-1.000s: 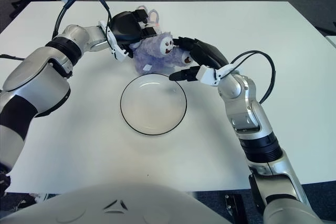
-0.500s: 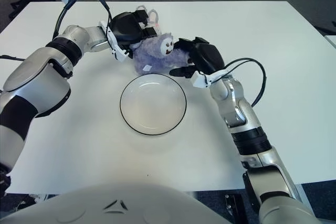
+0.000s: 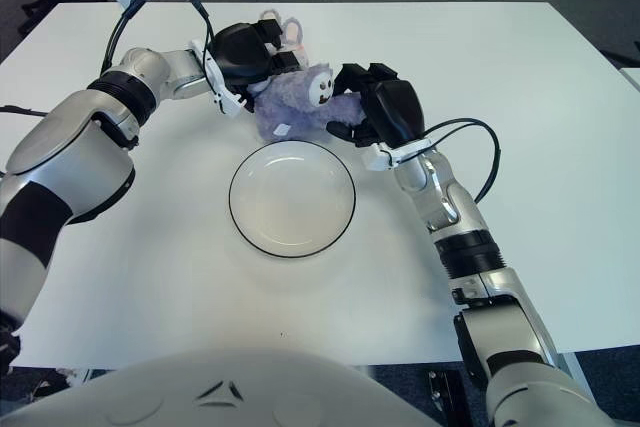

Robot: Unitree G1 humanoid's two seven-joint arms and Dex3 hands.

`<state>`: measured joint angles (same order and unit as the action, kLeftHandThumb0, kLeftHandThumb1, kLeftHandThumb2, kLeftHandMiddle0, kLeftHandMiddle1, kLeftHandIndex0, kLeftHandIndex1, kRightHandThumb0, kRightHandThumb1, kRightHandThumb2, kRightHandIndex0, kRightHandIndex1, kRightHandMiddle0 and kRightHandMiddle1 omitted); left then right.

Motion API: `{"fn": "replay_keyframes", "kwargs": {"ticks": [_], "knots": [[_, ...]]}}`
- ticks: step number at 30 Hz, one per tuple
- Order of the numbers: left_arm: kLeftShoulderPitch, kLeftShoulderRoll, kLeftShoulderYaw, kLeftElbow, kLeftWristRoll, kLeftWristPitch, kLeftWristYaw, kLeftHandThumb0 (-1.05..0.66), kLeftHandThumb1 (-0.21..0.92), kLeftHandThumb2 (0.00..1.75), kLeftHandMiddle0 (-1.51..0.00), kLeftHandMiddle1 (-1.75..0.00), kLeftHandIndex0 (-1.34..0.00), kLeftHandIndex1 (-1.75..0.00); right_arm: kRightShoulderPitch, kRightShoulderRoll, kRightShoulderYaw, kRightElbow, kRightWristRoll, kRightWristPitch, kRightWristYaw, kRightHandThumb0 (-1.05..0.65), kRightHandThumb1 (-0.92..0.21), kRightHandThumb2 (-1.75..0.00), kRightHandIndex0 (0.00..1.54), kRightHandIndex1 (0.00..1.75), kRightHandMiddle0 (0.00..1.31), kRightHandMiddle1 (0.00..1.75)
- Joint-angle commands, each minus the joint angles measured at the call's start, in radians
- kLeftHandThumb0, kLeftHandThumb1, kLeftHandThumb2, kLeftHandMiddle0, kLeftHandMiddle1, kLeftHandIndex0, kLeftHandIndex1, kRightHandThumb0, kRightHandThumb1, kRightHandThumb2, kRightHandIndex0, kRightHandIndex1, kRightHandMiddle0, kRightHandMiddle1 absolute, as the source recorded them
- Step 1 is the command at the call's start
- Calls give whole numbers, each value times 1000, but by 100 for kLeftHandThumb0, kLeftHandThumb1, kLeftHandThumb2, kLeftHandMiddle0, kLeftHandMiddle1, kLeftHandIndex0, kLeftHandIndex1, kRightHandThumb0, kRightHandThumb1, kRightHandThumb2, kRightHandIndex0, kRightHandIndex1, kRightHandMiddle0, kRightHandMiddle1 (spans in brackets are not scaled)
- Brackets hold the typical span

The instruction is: Put the doll into the plate.

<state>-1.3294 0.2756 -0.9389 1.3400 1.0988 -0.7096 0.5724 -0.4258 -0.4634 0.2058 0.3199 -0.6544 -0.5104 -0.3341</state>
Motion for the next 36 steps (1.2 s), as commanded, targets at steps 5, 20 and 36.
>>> {"fn": "replay_keyframes", "kwargs": {"ticks": [5,20,36], "knots": [[9,27,13,-2,-12,-10,1,-50,87,1,-34,-102,-40,-55,-52,-37,-11,80,-9,-58,-29,40,-48,-110,48,175,57,174],[30,83,83,-26,-87,-72,-12,-50,89,0,-37,-122,-33,-104,-160,-47,6,294,-33,-202,-142,41,-50,-108,47,175,57,175],[41,160,152,-123,-141,-157,-120,-38,92,23,-47,-144,-45,-143,-352,-70,21,547,-28,-288,-157,41,-52,-104,45,175,57,175]]}}
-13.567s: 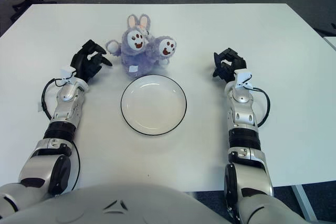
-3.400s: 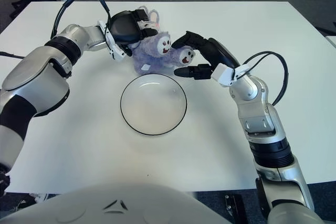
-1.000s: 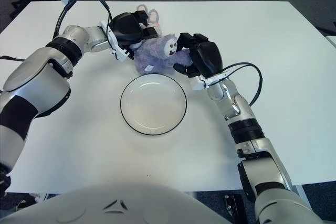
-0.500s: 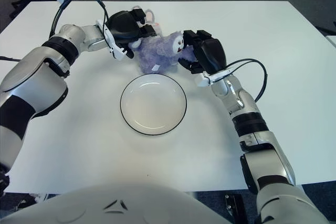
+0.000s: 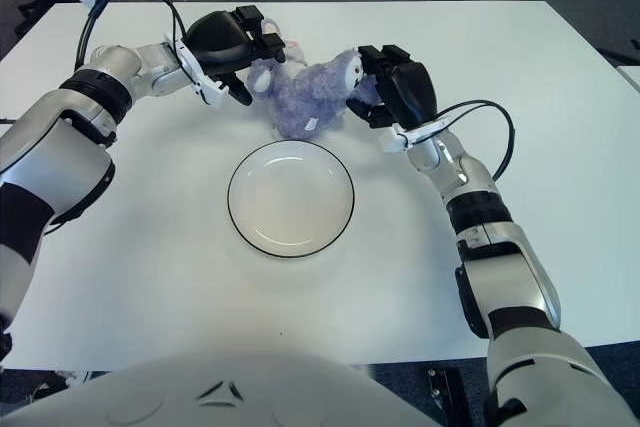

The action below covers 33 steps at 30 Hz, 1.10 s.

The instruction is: Put the doll into the plate.

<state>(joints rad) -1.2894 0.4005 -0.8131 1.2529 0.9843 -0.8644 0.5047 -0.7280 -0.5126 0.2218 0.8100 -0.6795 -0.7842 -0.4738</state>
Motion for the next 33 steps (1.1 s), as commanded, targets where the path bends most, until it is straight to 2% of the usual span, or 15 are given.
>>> {"fn": "replay_keyframes", "kwargs": {"ticks": [1,5,10,13,14,15,17,20,21,25,33], "knots": [[3,41,33,-51,-32,-1,-73,-37,92,25,-49,-141,-46,-145,-65,-24,10,81,-8,-20,-24,41,-52,-104,45,175,57,175],[25,60,58,-110,-49,3,-130,-36,92,26,-52,-137,-46,-146,-147,-35,51,212,-46,-63,-72,41,-53,-104,45,175,57,175],[52,74,80,-165,-62,9,-168,-36,92,27,-56,-136,-46,-146,-206,-42,97,312,-78,-101,-133,40,-53,-103,44,175,58,175],[81,87,102,-228,-84,2,-205,-36,92,27,-57,-136,-46,-147,-241,-41,118,376,-75,-156,-124,40,-55,-101,43,175,58,175],[90,90,109,-248,-91,0,-218,-36,92,27,-57,-136,-46,-147,-247,-41,122,390,-70,-171,-117,27,-61,-84,57,175,60,175],[98,94,117,-267,-102,-4,-234,-36,92,27,-58,-136,-46,-147,-252,-41,122,402,-58,-189,-93,19,-67,-68,67,175,61,175],[111,98,131,-294,-117,-11,-261,-36,92,27,-58,-136,-46,-147,-263,-41,119,424,-32,-220,-41,11,-75,-50,76,175,62,175],[125,101,149,-321,-131,-12,-291,-36,92,27,-59,-135,-46,-147,-273,-40,113,444,-4,-244,13,6,-80,-38,82,175,63,175],[128,102,152,-327,-133,-10,-297,-36,92,27,-59,-135,-46,-147,-274,-39,112,446,-1,-246,19,5,-81,-35,83,175,63,175],[139,102,174,-338,-165,-67,-328,-36,92,28,-59,-135,-45,-147,-308,-34,89,488,71,-299,193,3,-83,-32,85,175,63,175],[150,93,210,-331,-210,-108,-380,-36,92,29,-59,-137,-43,-150,-306,-29,49,499,157,-292,350,-4,-85,-30,86,175,64,175]]}}
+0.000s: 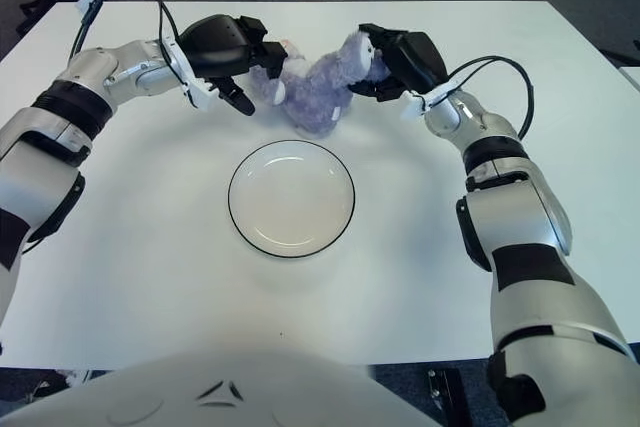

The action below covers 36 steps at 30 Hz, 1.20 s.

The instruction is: Put the doll into the plate.

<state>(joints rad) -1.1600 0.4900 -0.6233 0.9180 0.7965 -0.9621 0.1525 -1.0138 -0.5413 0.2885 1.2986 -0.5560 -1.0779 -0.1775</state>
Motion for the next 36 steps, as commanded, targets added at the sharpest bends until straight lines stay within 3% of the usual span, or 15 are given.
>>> {"fn": "replay_keyframes", "kwargs": {"ticks": [1,5,9,14,16,20,23,29,31,36], "knots": [[21,2,24,4,-27,-10,-35,-36,92,30,-58,-138,-43,-150,-19,-2,-21,11,40,6,68,-5,-85,-30,86,175,64,175],[16,-3,37,10,-35,-7,-53,-36,92,30,-58,-139,-43,-150,-15,-4,-29,8,57,12,107,-7,-86,-30,87,175,65,175],[-8,-22,43,31,-11,54,-41,-36,92,31,-55,-137,-42,-151,-12,-7,-32,4,58,11,126,-9,-87,-29,88,175,67,175],[-22,-44,39,44,18,137,-23,-36,92,37,-45,-119,-35,-158,-6,-9,-29,0,51,3,128,-9,-87,-28,89,175,69,175],[-34,-66,33,65,32,176,-8,-48,92,33,-43,-80,-33,-96,-1,-10,-24,-3,44,-7,121,-10,-88,-28,90,175,71,175],[-63,-110,21,147,52,219,40,-58,92,24,-44,-22,-38,-35,10,-10,-21,-9,42,-29,117,-10,-88,-27,91,175,72,175],[-77,-131,17,200,61,230,84,-60,92,17,-40,-8,-38,-21,16,-8,-25,-11,51,-46,129,-11,-88,-27,91,175,73,175],[-98,-153,-1,278,77,244,160,-63,92,6,-31,-1,-40,-13,31,-2,-45,-12,96,-85,190,-11,-88,-27,92,175,74,175],[-105,-159,-8,294,82,251,174,-65,90,3,-21,0,-40,-11,35,-1,-51,-13,112,-91,212,-11,-88,-27,92,175,74,175],[-123,-173,-46,333,115,303,165,-68,87,1,-5,0,-27,-3,49,-3,-75,-17,168,-113,298,-11,-88,-26,93,175,75,175]]}}
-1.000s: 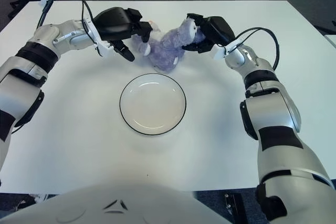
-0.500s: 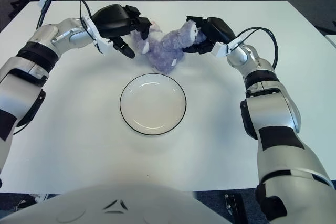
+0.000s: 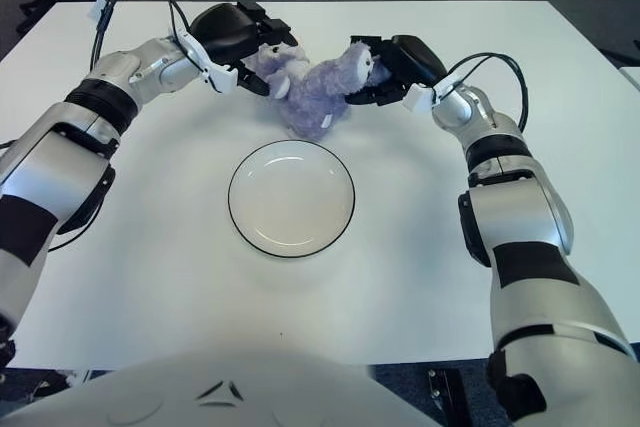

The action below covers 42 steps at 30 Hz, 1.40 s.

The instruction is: Put the doll into the plate.

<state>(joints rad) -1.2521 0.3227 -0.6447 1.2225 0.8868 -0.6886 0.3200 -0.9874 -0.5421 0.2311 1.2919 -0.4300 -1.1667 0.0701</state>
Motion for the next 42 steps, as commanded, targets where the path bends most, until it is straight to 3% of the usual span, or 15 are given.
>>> {"fn": "replay_keyframes", "kwargs": {"ticks": [1,15,24,31,33,37,42], "knots": [[-33,-7,-28,35,26,31,-9,-69,87,0,-3,0,-24,-2,26,-3,-22,-12,51,-28,65,-12,-88,-26,93,175,75,175],[-67,-12,-93,83,57,-21,-73,-72,85,0,0,0,-15,0,54,7,-75,-42,176,-58,248,-12,-88,-22,94,175,76,175],[-90,-10,-157,94,114,-34,-48,-74,85,0,0,0,-14,0,72,17,-110,-71,271,-74,367,-12,-87,-21,94,175,76,175],[-108,-1,-219,101,179,-39,7,-78,86,1,0,0,-14,0,91,43,-145,-105,402,-67,526,-12,-87,-20,94,175,76,175],[-119,3,-272,103,235,-28,53,-80,88,1,0,0,-15,0,98,57,-158,-122,470,-55,606,-12,-87,-19,94,175,76,175],[-138,2,-369,107,341,27,160,-84,90,2,0,0,-15,0,113,88,-191,-171,617,2,784,-13,-87,-19,94,175,76,175],[-144,-7,-425,119,401,88,255,-86,92,2,0,0,-15,0,139,108,-222,-231,715,67,915,-13,-87,-18,94,175,75,175]]}}
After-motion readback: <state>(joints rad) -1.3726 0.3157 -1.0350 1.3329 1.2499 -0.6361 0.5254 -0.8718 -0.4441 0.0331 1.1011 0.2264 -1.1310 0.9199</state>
